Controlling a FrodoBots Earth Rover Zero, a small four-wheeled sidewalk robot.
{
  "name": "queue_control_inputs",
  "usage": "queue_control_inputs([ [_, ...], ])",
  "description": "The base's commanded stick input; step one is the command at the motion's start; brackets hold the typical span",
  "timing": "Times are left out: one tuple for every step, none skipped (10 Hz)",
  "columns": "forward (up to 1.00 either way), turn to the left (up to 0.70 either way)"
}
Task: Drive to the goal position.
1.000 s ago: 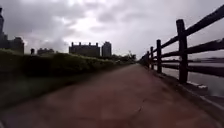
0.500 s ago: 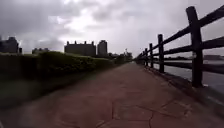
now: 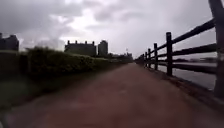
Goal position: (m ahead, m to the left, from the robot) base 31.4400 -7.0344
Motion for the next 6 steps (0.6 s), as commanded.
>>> queue_control_inputs([
  [1.0, 0.0],
  [1.0, 0.0],
  [1.0, 0.0],
  [1.0, 0.0],
  [1.0, 0.0],
  [1.0, 0.0],
])
